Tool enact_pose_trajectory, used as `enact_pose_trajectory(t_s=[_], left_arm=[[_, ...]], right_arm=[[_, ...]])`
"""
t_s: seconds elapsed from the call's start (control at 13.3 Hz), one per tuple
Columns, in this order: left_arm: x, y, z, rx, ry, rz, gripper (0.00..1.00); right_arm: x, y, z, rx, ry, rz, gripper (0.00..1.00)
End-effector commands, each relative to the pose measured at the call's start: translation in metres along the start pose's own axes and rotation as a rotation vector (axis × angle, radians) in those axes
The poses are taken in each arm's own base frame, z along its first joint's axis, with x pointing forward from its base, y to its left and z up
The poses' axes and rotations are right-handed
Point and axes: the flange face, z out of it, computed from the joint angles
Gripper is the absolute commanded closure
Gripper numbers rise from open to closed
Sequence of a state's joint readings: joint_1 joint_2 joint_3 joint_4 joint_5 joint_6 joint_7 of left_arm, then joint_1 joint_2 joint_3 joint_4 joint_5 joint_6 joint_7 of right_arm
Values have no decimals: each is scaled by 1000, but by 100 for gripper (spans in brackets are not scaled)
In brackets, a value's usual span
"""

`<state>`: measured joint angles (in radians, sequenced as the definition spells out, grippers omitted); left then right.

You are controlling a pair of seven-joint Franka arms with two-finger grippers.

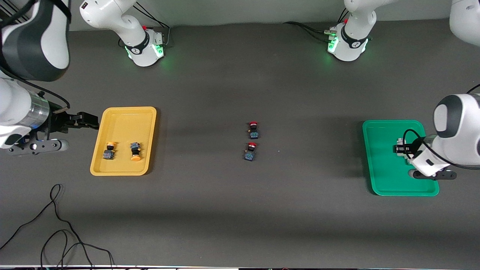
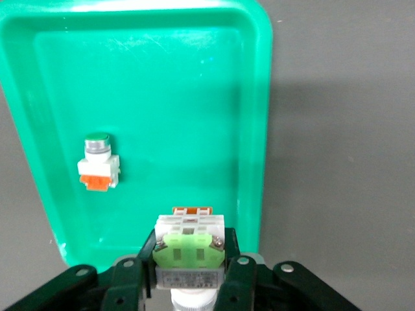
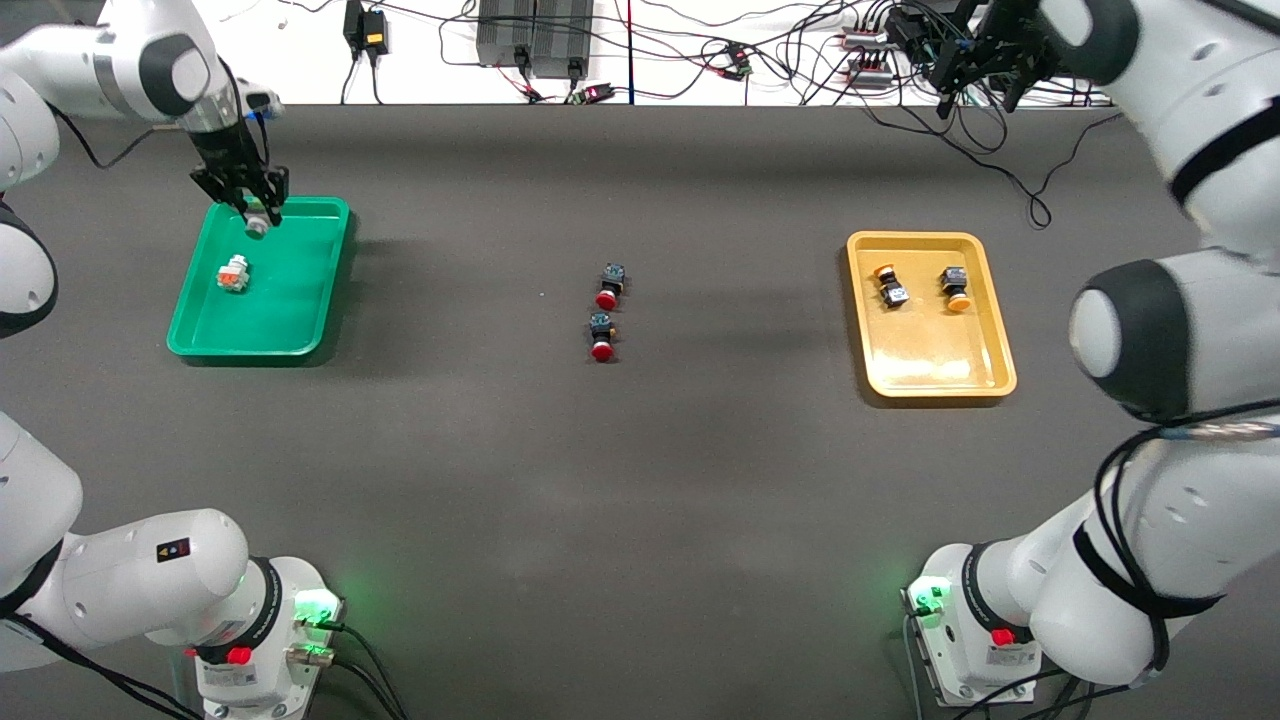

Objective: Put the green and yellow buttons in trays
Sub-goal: 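Lower the green button into the green tray with the left gripper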

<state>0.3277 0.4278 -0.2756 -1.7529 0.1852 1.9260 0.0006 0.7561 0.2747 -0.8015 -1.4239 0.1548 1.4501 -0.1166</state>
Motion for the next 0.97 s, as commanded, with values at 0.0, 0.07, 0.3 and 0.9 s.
enact_pose_trajectory(t_s=[0.0,0.07,0.3,0.9], left_arm=[[-10,-10,29,15,51,28,100],[-11,-12,41,9,71,33,100],[-18,-10,80,-8,111,38,100],[-22,-14,137,-32,200,43,100]], right_arm=[[-25,16,-5,35,19,16,0],[-31,24,-3,42,23,21,0],[-45,41,0,46,48,30,0],[-52,65,-10,22,69,84,0]])
